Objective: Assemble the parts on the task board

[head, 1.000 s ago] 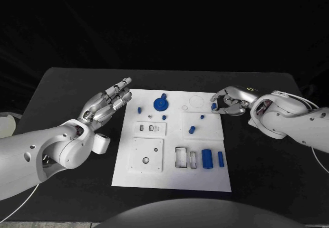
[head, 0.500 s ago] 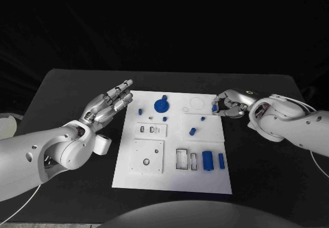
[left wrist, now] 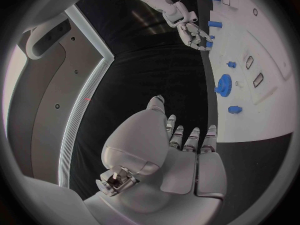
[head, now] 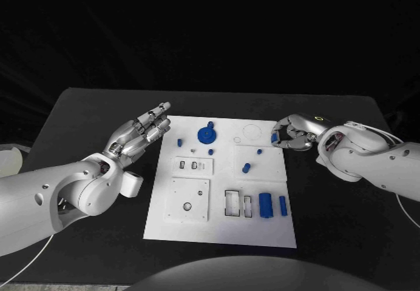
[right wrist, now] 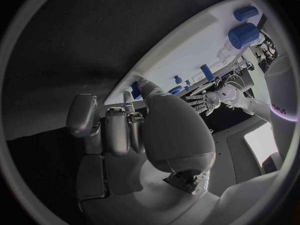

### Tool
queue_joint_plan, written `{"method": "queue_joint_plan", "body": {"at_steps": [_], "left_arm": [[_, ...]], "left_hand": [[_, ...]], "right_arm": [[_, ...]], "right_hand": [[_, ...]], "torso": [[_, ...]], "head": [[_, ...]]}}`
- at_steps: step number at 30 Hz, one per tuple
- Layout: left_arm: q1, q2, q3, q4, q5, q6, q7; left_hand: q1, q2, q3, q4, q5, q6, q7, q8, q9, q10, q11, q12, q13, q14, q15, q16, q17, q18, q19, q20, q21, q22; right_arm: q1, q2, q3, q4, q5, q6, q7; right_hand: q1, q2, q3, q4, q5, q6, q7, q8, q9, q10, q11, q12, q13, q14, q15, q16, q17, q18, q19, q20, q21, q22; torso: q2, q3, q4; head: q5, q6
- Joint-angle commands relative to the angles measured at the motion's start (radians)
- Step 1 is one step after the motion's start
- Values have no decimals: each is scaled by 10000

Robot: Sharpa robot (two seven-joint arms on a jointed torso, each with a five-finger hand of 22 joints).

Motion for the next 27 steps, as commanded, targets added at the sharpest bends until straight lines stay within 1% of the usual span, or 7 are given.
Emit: {"method": "queue_joint_plan", "body": {"at_steps": [1,2,5,8,11,22,27], "left_arm": [[-3,36,5,-5,41,245,19],[-4,41,5,-10,41,253,14],[-9,48,5,-19,41,264,4],[-13,53,5,-28,41,274,-11],[-17,59,5,-38,41,288,-32],[-24,82,5,-77,41,325,-89],[-25,51,5,-83,41,322,-93]], "left_hand": [[134,-5,45,-12,55,-33,11,56,7,-1,84,33,6,-5,67,52,9,169,17,77,55,12],[134,-5,45,-12,55,-33,11,56,7,-1,84,33,6,-5,67,52,9,169,17,77,55,12],[136,-4,47,-9,56,-48,15,52,4,1,90,34,6,-5,76,53,10,168,19,81,56,13],[137,-3,49,-7,56,-57,17,49,3,3,94,34,7,-4,80,53,10,168,19,83,57,13],[138,-3,49,-6,57,-67,17,48,2,3,96,34,7,-5,83,53,10,168,19,84,56,13],[139,-2,51,-5,57,-84,18,45,-1,4,99,34,7,-5,86,52,9,167,18,86,55,13],[139,-2,51,-5,57,-84,18,45,-1,4,99,34,7,-5,86,52,9,167,18,86,55,13]], "right_arm": [[-54,27,-28,-24,-131,91,-20],[-58,37,-28,-27,-130,78,3],[-65,54,-28,-32,-128,84,35],[-71,67,-28,-38,-119,92,62],[-76,78,-28,-38,-113,84,91],[-82,123,-27,-48,-83,-95,180],[-72,173,-25,-7,-37,-465,227]], "right_hand": [[107,7,-59,-37,113,32,-72,223,153,704,-62,-55,2284,483,-7,-42,811,184,-38,-30,-71,-5],[137,29,-63,-61,205,75,-101,412,290,706,-87,-54,2287,483,-23,-51,803,187,-36,-45,-97,-4],[193,69,-46,-102,422,167,-151,708,502,699,-125,-61,2281,481,-54,-67,791,189,-28,-71,-132,2],[217,90,-32,-117,517,220,-180,864,616,694,-141,-66,2277,477,-73,-83,777,188,-24,-83,-155,5],[234,101,-21,-128,558,257,-202,968,692,692,-155,-68,2275,476,-85,-91,771,187,-18,-93,-164,13],[286,129,31,-155,757,271,-237,1156,845,681,-188,-79,2265,471,-112,-111,755,188,-11,-118,-197,24],[282,116,113,-128,1293,153,-227,1262,969,668,-187,-93,2253,476,-120,-117,751,187,3,-136,-234,43]], "torso": [[7,3,-2],[6,5,-5],[5,-1,-6],[8,-1,-5],[11,-3,-1],[15,-3,-4],[13,-9,-32]], "head": [[-6,-17],[-7,-19],[-9,-27],[-11,-38],[-12,-56],[8,-111],[51,-120]]}}
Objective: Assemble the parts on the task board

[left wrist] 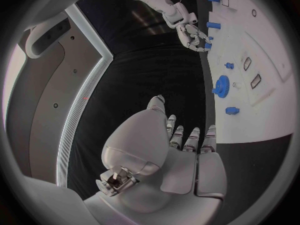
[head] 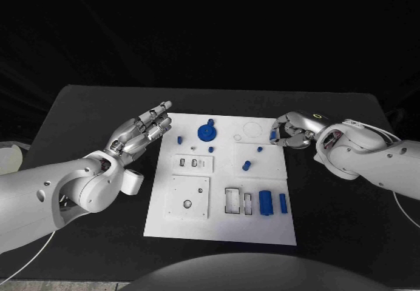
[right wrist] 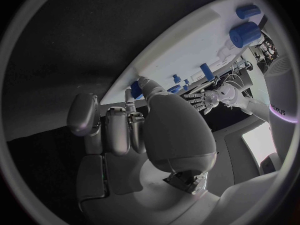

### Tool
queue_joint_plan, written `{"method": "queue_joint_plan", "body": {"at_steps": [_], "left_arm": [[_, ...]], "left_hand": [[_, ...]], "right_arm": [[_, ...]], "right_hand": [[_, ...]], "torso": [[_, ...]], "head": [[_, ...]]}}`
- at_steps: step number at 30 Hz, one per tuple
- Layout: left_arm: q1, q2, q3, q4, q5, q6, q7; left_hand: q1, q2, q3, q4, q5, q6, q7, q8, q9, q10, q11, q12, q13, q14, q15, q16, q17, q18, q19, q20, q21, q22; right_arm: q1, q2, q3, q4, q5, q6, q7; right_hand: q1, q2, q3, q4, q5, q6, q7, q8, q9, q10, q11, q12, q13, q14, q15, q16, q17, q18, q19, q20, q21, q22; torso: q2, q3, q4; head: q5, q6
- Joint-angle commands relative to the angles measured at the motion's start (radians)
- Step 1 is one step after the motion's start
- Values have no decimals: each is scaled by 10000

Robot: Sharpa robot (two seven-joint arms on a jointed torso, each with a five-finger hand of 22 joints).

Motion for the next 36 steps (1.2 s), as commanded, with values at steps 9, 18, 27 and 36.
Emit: {"method": "queue_joint_plan", "body": {"at_steps": [9,18,27,36], "left_arm": [[-5,11,5,-10,21,218,24],[-6,81,5,-41,21,233,-1],[-7,105,6,-36,21,247,-33],[-6,144,6,-70,21,244,-20]], "left_hand": [[106,39,58,-1,58,-106,20,38,-1,12,111,37,11,-2,103,54,11,166,20,93,58,14],[113,40,64,-2,62,-109,22,38,-2,20,117,39,13,2,113,55,12,165,5,96,46,7],[123,41,72,0,65,-104,32,39,0,19,128,39,12,2,127,55,12,158,-8,97,37,2],[124,42,74,1,65,-112,34,39,-1,21,130,39,13,-12,128,49,7,157,-7,97,38,2]], "right_arm": [[551,15,0,919,-29,-537,-2],[795,687,4,1596,-33,46,-50],[219,1960,8,1252,-106,405,-85],[-131,2884,10,751,-398,791,-228]], "right_hand": [[92,-94,282,32,993,-171,24,155,153,930,-41,169,2512,611,-64,260,1054,102,266,-80,327,314],[110,-102,436,2,1312,-237,43,162,191,1047,-32,271,2631,721,-67,584,1360,20,484,-93,698,593],[109,-116,497,-38,1400,-183,52,207,226,1047,7,271,2631,766,-49,725,1494,-13,570,-87,847,707],[86,-148,504,-48,1415,-222,69,185,222,1047,16,271,2631,748,-39,652,1420,15,514,-81,730,640]], "torso": [[7,1,11],[-1,-8,-3],[-5,-3,31],[7,-5,25]], "head": [[8,-53],[-37,-72],[10,-72],[146,-72]]}}
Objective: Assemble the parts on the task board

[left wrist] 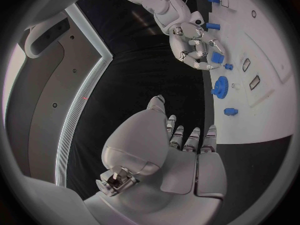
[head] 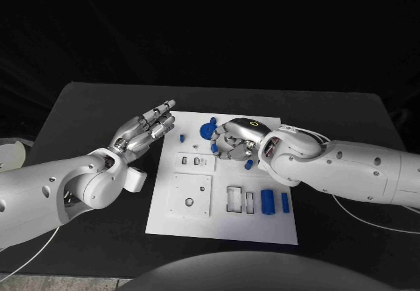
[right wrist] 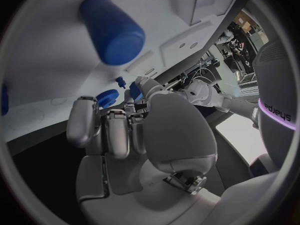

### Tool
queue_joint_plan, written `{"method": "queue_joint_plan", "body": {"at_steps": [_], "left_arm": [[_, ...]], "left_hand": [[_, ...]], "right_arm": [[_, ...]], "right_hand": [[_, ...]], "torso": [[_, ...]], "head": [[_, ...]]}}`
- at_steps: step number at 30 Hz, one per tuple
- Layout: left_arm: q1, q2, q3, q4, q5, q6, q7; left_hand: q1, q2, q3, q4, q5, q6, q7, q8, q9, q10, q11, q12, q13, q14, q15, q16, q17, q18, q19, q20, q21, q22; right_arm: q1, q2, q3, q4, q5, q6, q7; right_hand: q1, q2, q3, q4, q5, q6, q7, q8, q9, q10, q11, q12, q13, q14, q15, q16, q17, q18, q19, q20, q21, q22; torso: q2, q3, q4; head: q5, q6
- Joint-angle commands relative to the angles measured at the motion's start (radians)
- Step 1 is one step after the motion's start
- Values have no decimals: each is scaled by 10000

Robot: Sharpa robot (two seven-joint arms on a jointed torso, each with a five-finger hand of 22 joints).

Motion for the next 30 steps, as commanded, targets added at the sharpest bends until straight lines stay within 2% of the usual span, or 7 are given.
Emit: {"method": "queue_joint_plan", "body": {"at_steps": [1,9,20,24,26,30], "left_arm": [[2,44,5,2,14,201,76],[2,68,5,-22,14,223,70],[0,118,5,-62,14,276,54],[-1,130,5,-73,14,294,49],[-2,136,5,-81,14,304,44],[-3,146,5,-101,14,321,27]], "left_hand": [[86,4,75,1,65,-74,-1,39,1,20,59,39,14,-15,57,49,9,159,-6,22,39,3],[88,5,77,1,66,-77,0,39,1,19,61,39,13,-12,56,50,10,159,0,22,43,6],[91,6,80,2,67,-81,2,39,1,19,63,39,13,-10,57,51,10,159,5,23,47,8],[93,8,83,2,68,-87,4,38,0,19,65,39,13,-9,58,52,11,160,7,23,49,9],[93,8,83,2,68,-87,4,38,0,19,65,39,13,-9,58,52,11,160,7,23,49,9],[99,12,90,0,72,-85,8,38,0,19,71,39,13,-7,62,53,11,161,11,26,52,10]], "right_arm": [[-105,168,3,-71,-319,482,-172],[-193,328,3,-86,-408,577,-310],[-207,407,4,-106,-465,815,-514],[-208,418,4,-104,-488,904,-552],[-209,421,4,-107,-495,930,-545],[-212,425,4,-119,-501,913,-487]], "right_hand": [[8,-65,51,-13,39,21,-2,-6,7,1048,17,38,2634,747,-40,-21,1419,15,9,24,-75,347],[16,-70,68,-31,33,0,4,-19,4,1048,31,38,2634,741,-32,-40,1401,25,-11,28,-117,325],[18,-80,109,-66,-23,-62,40,-63,-9,1048,61,38,2634,719,-5,-103,1340,52,-75,47,-242,261],[0,-106,164,-108,-88,-204,95,-165,-50,1048,91,38,2634,693,24,-158,1289,72,-130,75,-339,223],[-46,-135,195,-127,-309,-414,143,-317,-122,1044,124,34,2630,672,42,-199,1252,84,-172,104,-411,202],[-209,-214,162,-130,-1214,-865,217,-660,-325,969,168,-29,2558,626,94,-297,1160,121,-269,158,-595,146]], "torso": [[19,6,1],[13,-3,-25],[-3,3,-18],[-2,1,-20],[-3,2,-20],[-4,1,-17]], "head": [[58,1],[92,1],[107,1],[116,1],[119,1],[123,1]]}}
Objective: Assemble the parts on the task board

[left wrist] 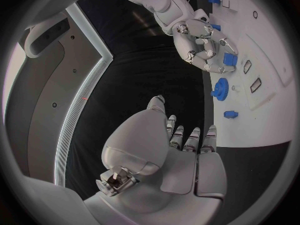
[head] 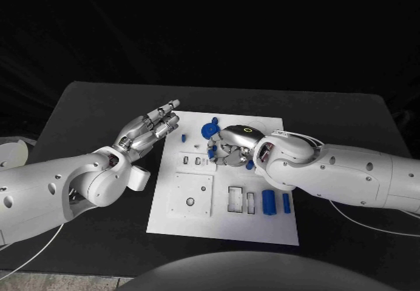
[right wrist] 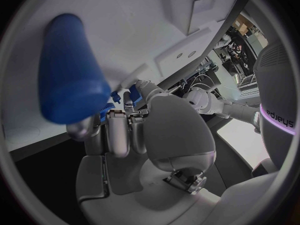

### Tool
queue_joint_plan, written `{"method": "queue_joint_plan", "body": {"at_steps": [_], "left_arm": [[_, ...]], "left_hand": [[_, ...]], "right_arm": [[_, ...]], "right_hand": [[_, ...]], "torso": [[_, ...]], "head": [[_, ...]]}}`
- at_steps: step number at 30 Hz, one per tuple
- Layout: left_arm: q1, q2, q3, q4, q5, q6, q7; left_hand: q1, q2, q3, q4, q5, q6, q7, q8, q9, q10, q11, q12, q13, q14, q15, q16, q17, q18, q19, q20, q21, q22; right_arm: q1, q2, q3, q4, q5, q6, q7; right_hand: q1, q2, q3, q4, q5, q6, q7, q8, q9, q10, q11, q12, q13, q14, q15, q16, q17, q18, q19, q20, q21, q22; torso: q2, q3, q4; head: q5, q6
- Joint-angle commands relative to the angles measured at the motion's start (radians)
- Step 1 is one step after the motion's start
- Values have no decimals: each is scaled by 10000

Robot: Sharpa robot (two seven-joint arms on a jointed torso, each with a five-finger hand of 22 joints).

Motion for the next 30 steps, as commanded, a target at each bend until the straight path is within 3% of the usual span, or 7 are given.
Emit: {"method": "queue_joint_plan", "body": {"at_steps": [1,19,23,30], "left_arm": [[-1,28,5,-8,12,232,43],[-27,52,5,-70,12,207,-65],[-37,56,5,-78,12,192,-32],[-45,66,5,-91,-8,92,79]], "left_hand": [[102,13,64,-29,70,-83,11,39,2,19,73,39,14,-6,64,53,12,160,11,27,52,10],[238,59,196,-105,132,-64,68,47,7,9,120,36,11,-8,88,52,11,162,16,40,56,11],[260,66,221,-116,143,-65,80,49,8,8,129,36,11,-5,93,53,12,162,22,42,60,13],[270,65,230,-123,149,-63,82,49,8,9,131,36,11,-4,93,54,13,163,24,42,62,14]], "right_arm": [[-23,15,-10,-22,-159,271,-74],[-29,22,-10,-28,-243,323,-105],[-29,7,-10,-26,-250,295,-64],[-19,-172,-10,83,-208,32,170]], "right_hand": [[-70,-70,-14,25,-415,-226,25,-173,-114,955,98,-40,2546,617,104,-74,1143,128,-112,12,-90,145],[-143,-125,-126,-39,-1273,-581,55,-540,-455,849,132,-128,2446,560,142,-203,1020,169,-201,54,-328,96],[-227,-158,-273,0,-1797,-1041,28,-964,-730,787,123,-181,2389,537,140,-260,966,183,-224,60,-426,87],[-252,-253,-579,242,-2333,-1826,-70,-1661,-1307,252,61,-645,1895,351,107,-714,554,302,-523,41,-1111,-207]], "torso": [[0,0,2],[6,0,2],[11,2,4],[-4,0,12]], "head": [[13,2],[-12,2],[-11,2],[19,2]]}}
